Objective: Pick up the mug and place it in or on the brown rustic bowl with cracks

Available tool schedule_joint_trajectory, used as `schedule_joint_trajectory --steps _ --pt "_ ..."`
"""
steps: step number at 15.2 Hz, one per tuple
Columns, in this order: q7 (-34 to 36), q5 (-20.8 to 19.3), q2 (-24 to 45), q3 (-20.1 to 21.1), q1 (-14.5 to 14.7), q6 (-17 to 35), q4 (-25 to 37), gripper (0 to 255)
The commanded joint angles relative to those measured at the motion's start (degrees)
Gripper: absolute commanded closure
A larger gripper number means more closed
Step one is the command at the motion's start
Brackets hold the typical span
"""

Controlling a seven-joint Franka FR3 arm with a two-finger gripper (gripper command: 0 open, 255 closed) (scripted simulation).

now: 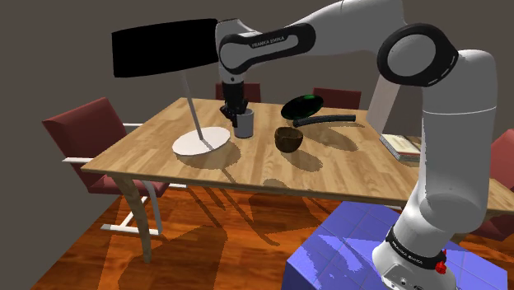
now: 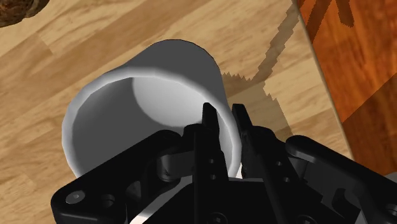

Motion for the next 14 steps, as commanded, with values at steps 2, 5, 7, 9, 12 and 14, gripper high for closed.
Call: schedule_joint_trajectory --steps 2,5,7,9,12,14 --pt "-0.1 0.0 0.0 0.0 0.1 -2.4 2.8 255" --pt "-0.3 0.1 0.0 0.1 0.2 -4.7 5.2 255" --pt "-0.3 0.1 0.1 0.1 0.3 -5.9 6.5 255" --pt "-2.6 0.6 -2.4 -0.5 -1.6 -4.9 3.3 255" --pt "-6.2 1.3 -5.6 -1.7 -4.1 -3.8 -0.7 255" --pt "-8.7 1.7 -7.4 -2.6 -5.8 -3.3 -2.9 255"
